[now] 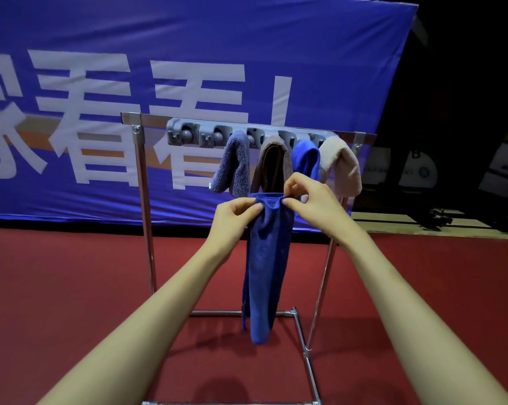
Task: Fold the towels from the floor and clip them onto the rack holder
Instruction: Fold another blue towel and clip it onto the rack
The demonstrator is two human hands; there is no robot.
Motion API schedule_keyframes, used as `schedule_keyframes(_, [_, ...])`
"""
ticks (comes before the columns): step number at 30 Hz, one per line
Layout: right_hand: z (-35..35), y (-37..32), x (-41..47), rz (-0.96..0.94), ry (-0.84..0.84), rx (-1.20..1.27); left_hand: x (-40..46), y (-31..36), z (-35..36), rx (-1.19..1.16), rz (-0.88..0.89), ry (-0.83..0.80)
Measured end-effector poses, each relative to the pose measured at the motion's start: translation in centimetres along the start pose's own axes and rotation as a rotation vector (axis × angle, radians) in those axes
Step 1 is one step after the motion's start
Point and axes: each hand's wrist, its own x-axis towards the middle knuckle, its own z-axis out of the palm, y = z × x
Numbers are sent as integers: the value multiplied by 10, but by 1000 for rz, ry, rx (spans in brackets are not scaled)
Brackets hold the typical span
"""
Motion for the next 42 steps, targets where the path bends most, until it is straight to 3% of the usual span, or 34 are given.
schedule_keyframes(6, [4, -3, 0, 0, 22, 127, 5, 1, 0, 8, -58, 29])
schedule_keyframes(12, [7, -2, 0, 38, 45, 245, 8, -3, 5, 185, 52, 120])
schedule_keyframes(17, [2, 1, 3, 36, 104, 302, 6, 5, 5, 91, 152, 195])
schedule_keyframes(22, [-6, -7, 4, 35, 68, 426, 7, 18, 2, 140, 223, 106])
schedule_keyframes(28, [-4, -12, 7, 23, 57, 288, 3, 24, 5, 75, 124, -88])
schedule_keyframes(32, [-11, -20, 11, -8, 98, 498, 2, 22, 4, 244, 206, -140])
schedule_keyframes(35, [-2, -12, 6, 114, 119, 734, 2, 26, 6, 225, 226, -131])
schedule_keyframes(38, [12, 2, -5, 254, 23, 716, 3, 28, 6, 224, 231, -101])
schedule_keyframes(42, [12, 7, -13, 184, -12, 659, 9, 25, 1, 164, 192, 52])
